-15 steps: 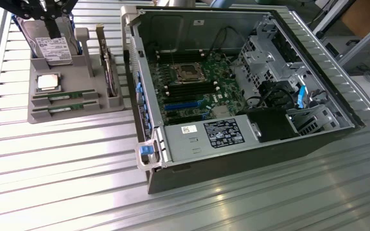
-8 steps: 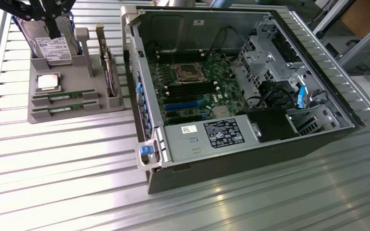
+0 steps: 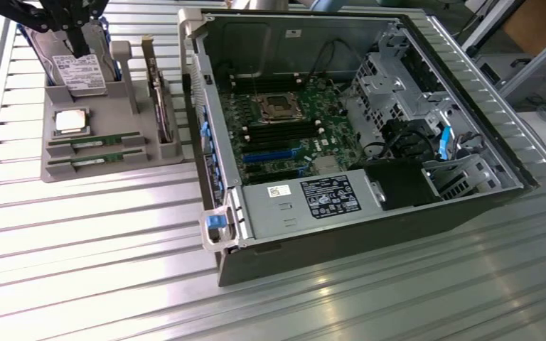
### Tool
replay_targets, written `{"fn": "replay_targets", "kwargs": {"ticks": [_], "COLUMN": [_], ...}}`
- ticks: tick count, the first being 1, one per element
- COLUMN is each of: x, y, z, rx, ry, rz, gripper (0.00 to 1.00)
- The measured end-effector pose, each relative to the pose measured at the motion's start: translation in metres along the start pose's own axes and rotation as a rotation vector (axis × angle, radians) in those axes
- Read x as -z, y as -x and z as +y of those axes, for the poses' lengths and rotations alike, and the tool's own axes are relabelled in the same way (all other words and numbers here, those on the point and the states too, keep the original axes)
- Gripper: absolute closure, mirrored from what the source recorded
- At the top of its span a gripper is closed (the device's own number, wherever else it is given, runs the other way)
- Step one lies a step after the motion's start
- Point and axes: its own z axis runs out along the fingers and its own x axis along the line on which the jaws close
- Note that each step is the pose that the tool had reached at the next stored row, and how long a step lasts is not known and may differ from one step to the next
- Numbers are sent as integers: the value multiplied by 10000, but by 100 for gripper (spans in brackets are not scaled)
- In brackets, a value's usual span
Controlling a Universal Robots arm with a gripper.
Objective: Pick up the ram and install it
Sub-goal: 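Pick up the ram and move it above insertion slot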
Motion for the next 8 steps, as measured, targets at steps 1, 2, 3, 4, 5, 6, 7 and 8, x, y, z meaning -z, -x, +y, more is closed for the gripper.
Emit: {"fn": "replay_targets", "kwargs": {"ticks": [1,2,3,4,5,6,7,8], "x": [0,0,0,0,0,0,0,0], "y": [0,0,0,0,0,0,0,0], "z": [0,0,0,0,0,0,0,0], "rx": [81,243,401,548,641,722,849,1128], "ry": [2,6,10,13,16,17,21,28], "rz": [3,10,17,23,28,32,37,50], "gripper": [90,90,90,90,90,90,90,90]}}
